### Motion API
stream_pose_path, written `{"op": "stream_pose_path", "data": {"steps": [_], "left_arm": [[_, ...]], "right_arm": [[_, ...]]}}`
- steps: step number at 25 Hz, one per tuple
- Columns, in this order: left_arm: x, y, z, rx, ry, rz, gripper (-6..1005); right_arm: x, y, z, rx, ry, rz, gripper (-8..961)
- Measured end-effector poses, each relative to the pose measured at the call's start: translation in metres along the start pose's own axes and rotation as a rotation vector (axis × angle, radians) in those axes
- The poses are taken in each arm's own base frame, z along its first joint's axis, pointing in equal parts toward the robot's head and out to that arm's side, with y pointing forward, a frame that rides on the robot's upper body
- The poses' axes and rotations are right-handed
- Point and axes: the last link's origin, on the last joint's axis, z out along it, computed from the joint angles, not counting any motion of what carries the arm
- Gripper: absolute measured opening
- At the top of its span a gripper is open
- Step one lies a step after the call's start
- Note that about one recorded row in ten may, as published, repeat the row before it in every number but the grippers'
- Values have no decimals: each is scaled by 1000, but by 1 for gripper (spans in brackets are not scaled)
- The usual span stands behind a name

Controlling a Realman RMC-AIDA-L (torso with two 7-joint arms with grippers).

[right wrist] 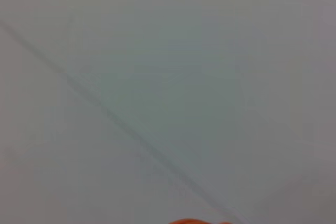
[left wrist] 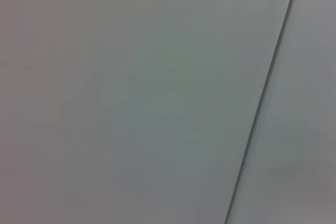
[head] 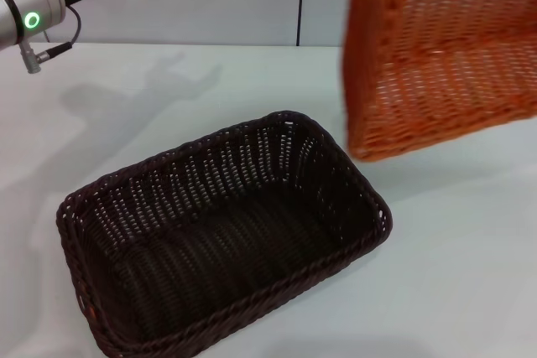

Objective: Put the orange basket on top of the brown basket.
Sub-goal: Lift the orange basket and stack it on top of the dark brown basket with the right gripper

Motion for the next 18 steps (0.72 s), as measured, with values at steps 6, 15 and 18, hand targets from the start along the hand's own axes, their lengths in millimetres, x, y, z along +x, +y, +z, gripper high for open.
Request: {"op": "stream_pose_path", "data": {"steps": [6,15,18], "left_arm": [[-4,0,4,-4,-7,-18,844],[-4,-2,10,-2,-26,-20,844],[-6,-2,14,3,-36,-12,844]], "right_arm": [[41,14,58,-142,121,51,312],[106,19,87,-193,253,50,302],[121,17,82,-190,269,76,298]]}}
